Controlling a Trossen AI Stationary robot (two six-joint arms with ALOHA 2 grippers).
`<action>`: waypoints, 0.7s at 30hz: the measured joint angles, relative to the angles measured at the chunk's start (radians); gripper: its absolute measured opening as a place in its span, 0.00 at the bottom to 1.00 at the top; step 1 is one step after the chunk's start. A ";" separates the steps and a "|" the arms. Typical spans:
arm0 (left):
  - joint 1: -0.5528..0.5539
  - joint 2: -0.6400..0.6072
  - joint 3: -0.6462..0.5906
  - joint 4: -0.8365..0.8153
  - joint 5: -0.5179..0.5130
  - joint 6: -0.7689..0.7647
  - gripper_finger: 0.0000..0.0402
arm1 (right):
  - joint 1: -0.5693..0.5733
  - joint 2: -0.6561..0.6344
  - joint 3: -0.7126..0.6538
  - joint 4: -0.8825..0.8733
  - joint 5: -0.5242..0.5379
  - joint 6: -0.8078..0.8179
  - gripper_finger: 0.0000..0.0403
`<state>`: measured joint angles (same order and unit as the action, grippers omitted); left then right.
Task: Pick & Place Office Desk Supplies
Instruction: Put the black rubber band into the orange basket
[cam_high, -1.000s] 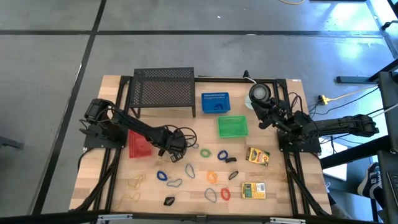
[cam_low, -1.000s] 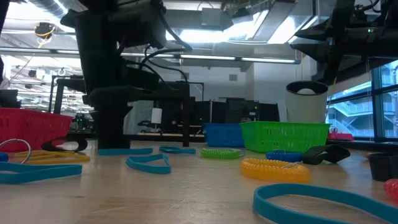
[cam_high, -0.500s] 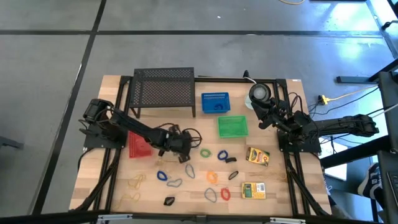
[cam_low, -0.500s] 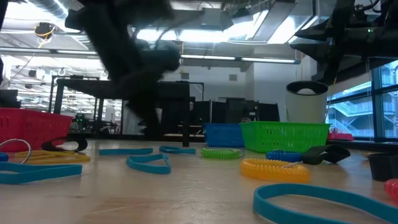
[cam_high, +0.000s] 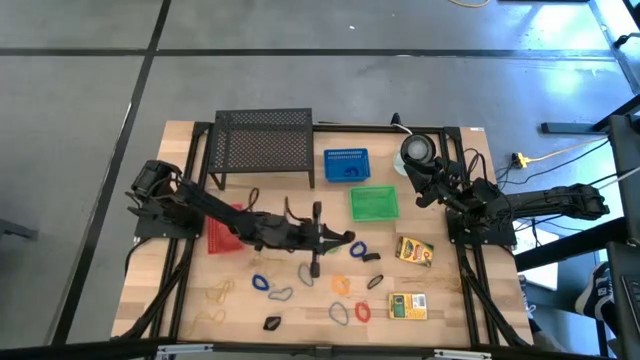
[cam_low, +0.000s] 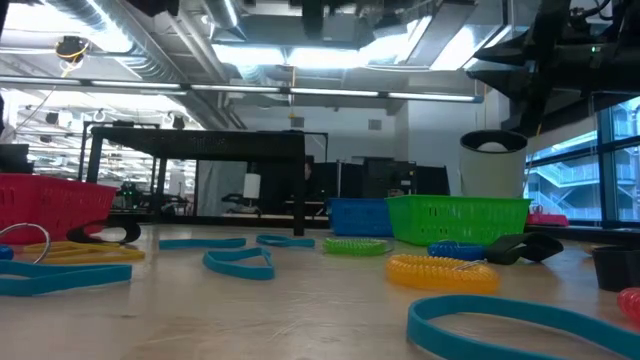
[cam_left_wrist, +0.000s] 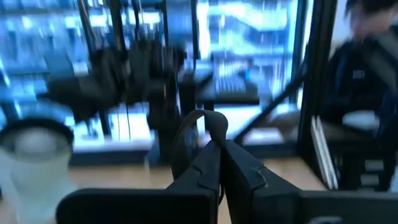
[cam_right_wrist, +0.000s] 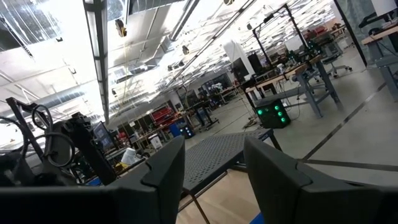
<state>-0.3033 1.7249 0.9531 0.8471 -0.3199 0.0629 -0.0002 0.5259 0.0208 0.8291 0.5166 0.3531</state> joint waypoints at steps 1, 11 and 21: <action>-0.004 0.000 0.000 0.029 0.000 0.013 0.01 | 0.000 0.000 0.000 0.000 0.000 0.000 0.41; -0.020 0.000 0.000 -0.093 -0.002 -0.141 0.01 | 0.000 0.000 0.000 0.000 0.000 0.000 0.41; 0.018 -0.189 0.000 -0.890 0.003 -0.589 0.01 | 0.000 0.000 0.000 -0.002 0.000 0.000 0.41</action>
<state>-0.2857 1.5357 0.9531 -0.0427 -0.3168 -0.5257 -0.0006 0.5259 0.0208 0.8268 0.5167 0.3530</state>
